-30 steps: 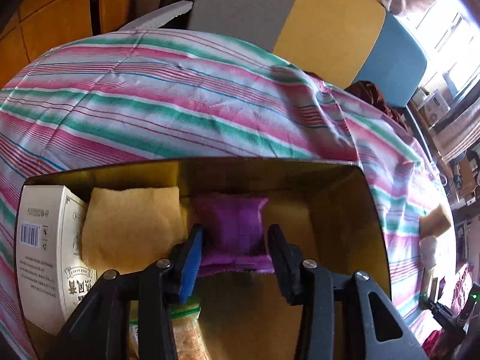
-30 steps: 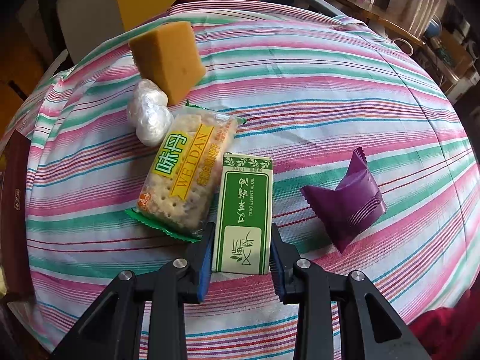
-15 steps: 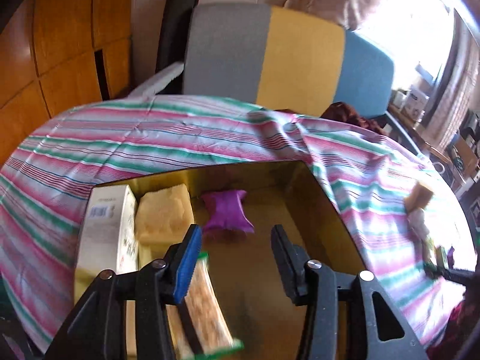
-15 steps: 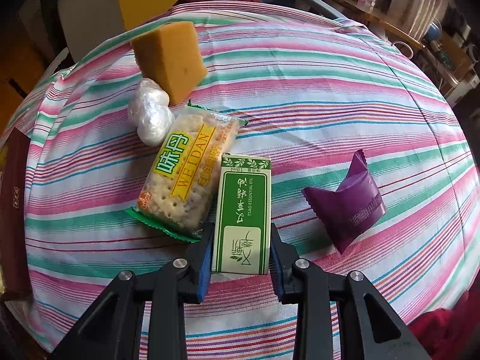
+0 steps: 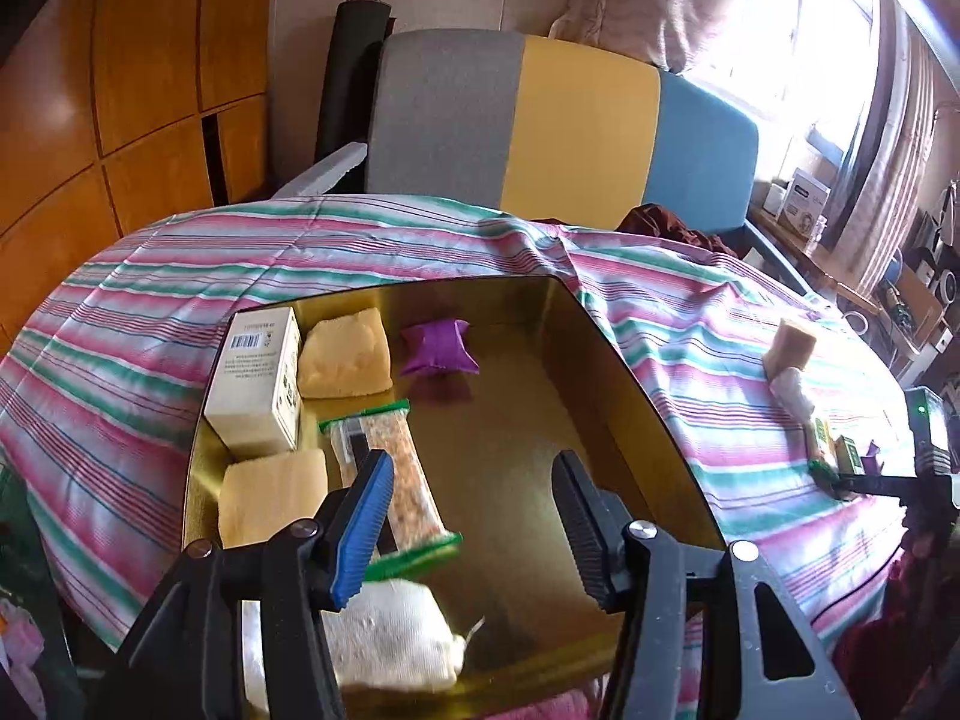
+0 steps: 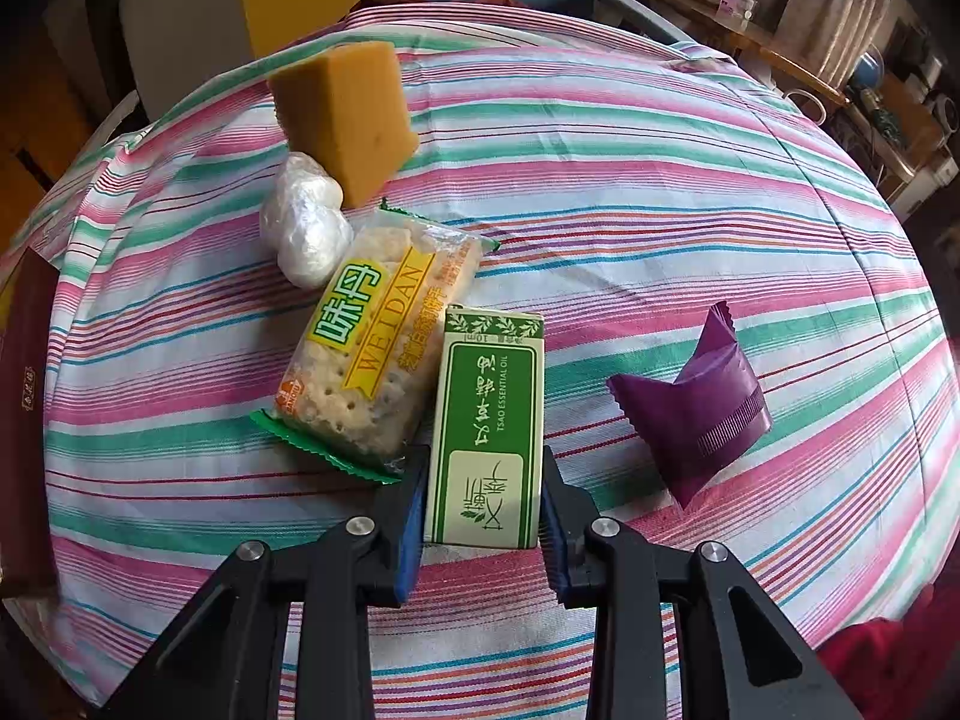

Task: Organize objects
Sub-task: 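Carry the green tea box to the gold box and release it with the right tool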

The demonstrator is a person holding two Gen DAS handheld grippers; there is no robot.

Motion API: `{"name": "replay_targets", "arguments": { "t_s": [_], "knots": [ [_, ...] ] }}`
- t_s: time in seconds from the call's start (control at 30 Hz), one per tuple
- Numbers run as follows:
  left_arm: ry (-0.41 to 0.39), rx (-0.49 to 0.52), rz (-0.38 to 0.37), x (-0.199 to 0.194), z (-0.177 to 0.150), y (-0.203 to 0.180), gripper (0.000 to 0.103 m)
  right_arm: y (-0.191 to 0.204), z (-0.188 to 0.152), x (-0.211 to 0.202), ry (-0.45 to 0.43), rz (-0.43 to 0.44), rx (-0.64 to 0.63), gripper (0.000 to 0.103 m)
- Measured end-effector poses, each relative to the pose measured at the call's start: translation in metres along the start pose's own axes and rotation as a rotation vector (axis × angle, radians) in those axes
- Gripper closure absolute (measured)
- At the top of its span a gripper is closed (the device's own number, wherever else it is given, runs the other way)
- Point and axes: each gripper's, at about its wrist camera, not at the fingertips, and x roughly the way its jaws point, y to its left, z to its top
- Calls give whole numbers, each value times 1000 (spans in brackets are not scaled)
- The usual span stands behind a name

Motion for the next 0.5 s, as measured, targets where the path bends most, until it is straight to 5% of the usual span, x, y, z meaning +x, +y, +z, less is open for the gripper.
{"name": "replay_targets", "arguments": {
  "t_s": [0.3, 0.5],
  "knots": [
    [12, -20, -13, -8, -13, 5, 47, -6, -10, -2, -13, -7, 6, 71],
    [-4, -63, -3, -17, -19, 28, 47, -14, -1, -29, -97, 11, 30, 72]
  ]
}}
